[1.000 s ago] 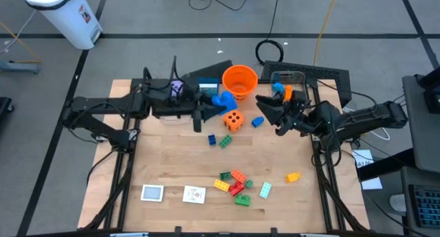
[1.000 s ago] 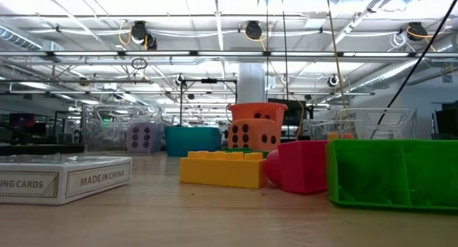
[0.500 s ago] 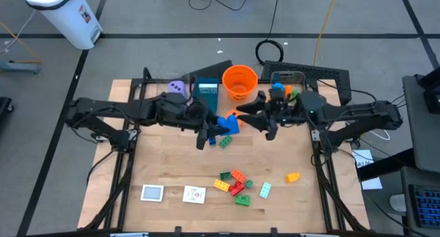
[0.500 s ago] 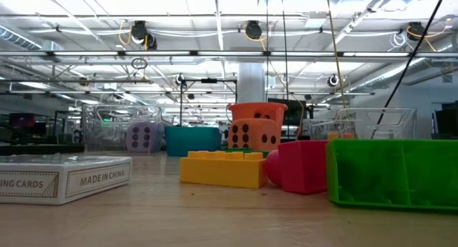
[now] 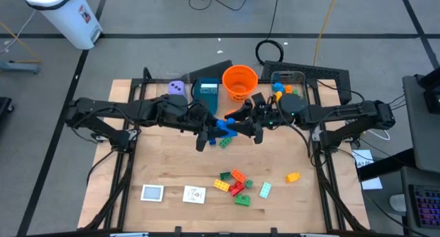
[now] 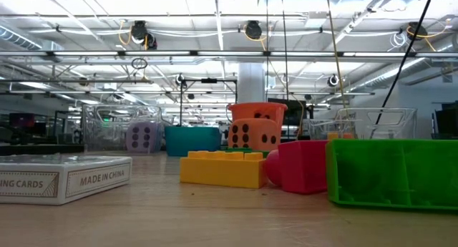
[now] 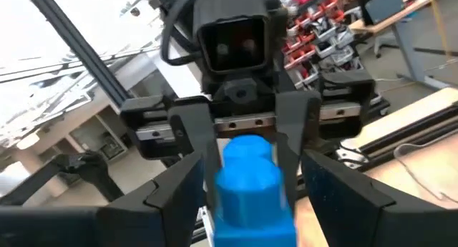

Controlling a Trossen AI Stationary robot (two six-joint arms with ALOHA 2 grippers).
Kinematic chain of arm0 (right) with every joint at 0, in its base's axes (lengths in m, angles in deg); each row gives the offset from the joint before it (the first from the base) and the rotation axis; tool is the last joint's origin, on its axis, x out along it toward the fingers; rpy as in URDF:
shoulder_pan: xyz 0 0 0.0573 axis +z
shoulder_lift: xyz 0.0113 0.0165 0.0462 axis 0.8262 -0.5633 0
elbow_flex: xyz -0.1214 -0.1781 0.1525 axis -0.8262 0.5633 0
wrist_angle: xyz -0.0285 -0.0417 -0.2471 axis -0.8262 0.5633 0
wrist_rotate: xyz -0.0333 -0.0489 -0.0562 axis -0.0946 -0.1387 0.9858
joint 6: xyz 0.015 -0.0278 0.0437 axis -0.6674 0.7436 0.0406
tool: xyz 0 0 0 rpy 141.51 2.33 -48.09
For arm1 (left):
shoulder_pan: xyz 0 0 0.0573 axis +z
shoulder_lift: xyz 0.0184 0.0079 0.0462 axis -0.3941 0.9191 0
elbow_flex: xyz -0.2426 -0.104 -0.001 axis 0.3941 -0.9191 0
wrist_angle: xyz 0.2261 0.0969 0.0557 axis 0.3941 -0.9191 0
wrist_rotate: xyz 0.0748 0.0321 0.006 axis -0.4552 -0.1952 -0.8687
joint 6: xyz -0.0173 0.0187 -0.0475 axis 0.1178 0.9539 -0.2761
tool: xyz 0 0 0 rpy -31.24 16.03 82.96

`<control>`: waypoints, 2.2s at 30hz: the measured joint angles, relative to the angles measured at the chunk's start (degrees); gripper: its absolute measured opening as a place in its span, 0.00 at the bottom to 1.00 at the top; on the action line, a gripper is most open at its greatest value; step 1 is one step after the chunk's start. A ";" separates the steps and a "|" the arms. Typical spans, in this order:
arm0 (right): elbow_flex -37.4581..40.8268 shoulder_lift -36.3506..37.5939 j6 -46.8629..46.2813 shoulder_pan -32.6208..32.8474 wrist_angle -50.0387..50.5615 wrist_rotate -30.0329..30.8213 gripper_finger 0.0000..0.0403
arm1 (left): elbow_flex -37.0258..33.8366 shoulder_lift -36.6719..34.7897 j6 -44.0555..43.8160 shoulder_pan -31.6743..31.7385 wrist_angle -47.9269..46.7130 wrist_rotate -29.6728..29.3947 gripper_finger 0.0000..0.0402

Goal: Pick & Place Toys
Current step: Put the blue game piece into the right transparent bin

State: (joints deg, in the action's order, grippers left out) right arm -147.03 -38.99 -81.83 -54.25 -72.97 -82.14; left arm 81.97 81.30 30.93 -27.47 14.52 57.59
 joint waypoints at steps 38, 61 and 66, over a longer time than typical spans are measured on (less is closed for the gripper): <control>0.04 -0.60 0.57 -0.01 4.64 -1.69 0.31 | 0.00 0.04 -4.49 0.82 -3.79 2.57 0.42; 0.02 -0.51 1.88 -0.66 4.08 -1.38 0.29 | 0.00 0.04 -1.32 2.12 -0.37 4.20 0.47; 0.02 -0.17 1.92 -2.14 3.63 -1.40 0.27 | -0.02 0.04 -1.37 3.54 0.52 4.24 0.56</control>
State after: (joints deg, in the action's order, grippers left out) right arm -147.01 -39.16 -79.91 -56.39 -69.35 -83.53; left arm 81.95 81.34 29.56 -23.93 15.04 61.82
